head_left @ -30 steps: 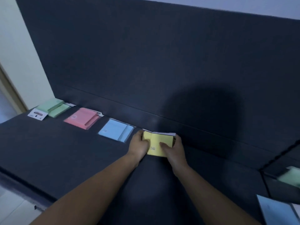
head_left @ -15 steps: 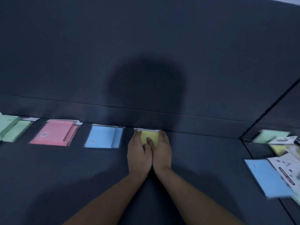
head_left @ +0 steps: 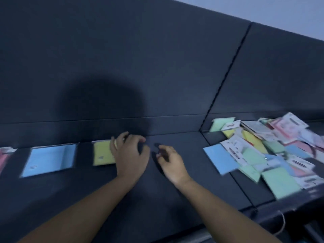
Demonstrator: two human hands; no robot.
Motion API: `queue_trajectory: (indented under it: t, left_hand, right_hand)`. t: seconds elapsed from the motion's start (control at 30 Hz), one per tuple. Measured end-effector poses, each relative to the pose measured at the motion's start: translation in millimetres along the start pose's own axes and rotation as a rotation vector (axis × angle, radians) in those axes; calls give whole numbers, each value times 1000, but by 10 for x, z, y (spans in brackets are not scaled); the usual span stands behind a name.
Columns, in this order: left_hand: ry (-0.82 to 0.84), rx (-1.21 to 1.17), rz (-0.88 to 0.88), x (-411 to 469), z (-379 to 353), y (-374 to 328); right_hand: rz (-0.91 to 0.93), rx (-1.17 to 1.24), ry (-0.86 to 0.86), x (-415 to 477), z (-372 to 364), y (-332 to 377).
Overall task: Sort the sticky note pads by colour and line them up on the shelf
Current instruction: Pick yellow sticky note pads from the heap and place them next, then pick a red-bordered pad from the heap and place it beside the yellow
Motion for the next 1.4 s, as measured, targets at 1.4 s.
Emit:
queue_trajectory:
  t: [1.4]
  left_hand:
    - [422,227,-410,350,-3699,-3158]
  right_hand:
    - [-225,-79,-520,41,4439,-2485]
Point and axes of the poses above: each hand's wrist, its own x-axis towards the middle knuckle, its own z-axis out of the back of the hand, y = z × x, the point moved 3 cm from there along x, towards the middle knuckle, and after that the axes turned 4 degrees about -z, right-handed, at the moved point
